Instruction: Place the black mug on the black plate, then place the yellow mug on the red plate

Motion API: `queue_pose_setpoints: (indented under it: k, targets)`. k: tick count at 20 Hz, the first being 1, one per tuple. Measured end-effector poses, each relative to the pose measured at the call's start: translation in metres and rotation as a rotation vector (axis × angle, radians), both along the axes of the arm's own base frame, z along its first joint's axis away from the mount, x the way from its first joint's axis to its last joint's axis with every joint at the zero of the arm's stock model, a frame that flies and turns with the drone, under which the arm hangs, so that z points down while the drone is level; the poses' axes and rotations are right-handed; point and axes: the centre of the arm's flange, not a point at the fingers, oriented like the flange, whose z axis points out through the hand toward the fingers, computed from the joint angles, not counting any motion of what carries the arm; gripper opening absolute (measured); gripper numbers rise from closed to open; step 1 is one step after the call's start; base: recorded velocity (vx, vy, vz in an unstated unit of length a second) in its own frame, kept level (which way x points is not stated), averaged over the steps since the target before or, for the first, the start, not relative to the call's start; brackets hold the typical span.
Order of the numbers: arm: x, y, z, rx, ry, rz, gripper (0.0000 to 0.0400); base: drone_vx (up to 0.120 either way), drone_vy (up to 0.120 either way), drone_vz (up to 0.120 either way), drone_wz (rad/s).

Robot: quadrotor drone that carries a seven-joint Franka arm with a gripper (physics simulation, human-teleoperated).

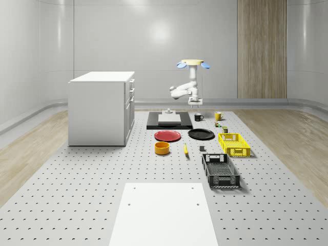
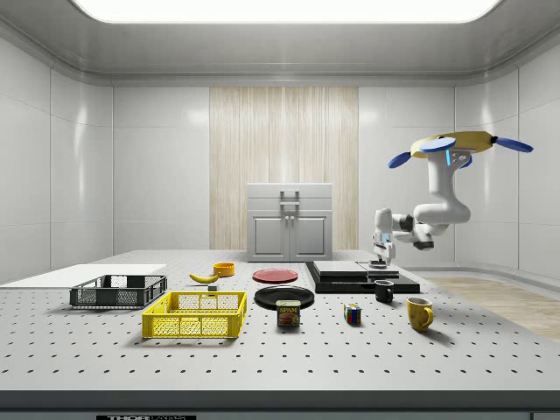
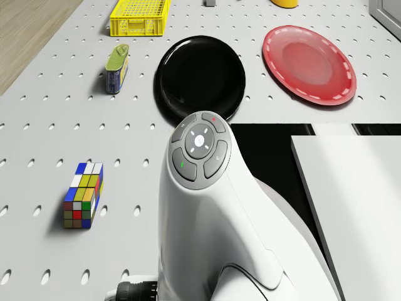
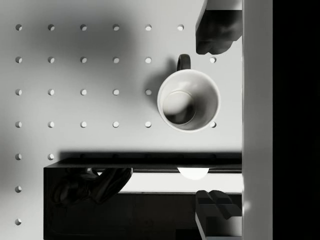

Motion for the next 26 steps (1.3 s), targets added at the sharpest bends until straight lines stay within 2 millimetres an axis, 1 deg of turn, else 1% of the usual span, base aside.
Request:
queue_pose_setpoints:
  k: [3,7,9,19,20,22,26]
  targets:
    - [0.0000,0.0000,0.0000,0.000,0.000,0.000,0.0400,0.027,0.000,-0.107,0.000]
    - [0.0000,0.0000,0.0000,0.000,0.000,0.000,0.0400,0.110,0.000,0.000,0.000]
    - [0.0000,0.0000,0.0000,0.000,0.000,0.000,0.0400,0.000,0.000,0.000,0.000]
    - [0.0000,0.0000,0.0000,0.000,0.000,0.000,0.0400,0.000,0.000,-0.116,0.000]
    - [0.0000,0.0000,0.0000,0.000,0.000,0.000,0.0400,0.000,0.000,0.000,0.000]
    - [0.0000,0.0000,0.0000,0.000,0.000,0.000,0.0400,0.000,-0.100,0.000,0.000]
    - [0.0000,0.0000,0.0048,0.000,0.000,0.000,0.0400,0.000,0.000,0.000,0.000]
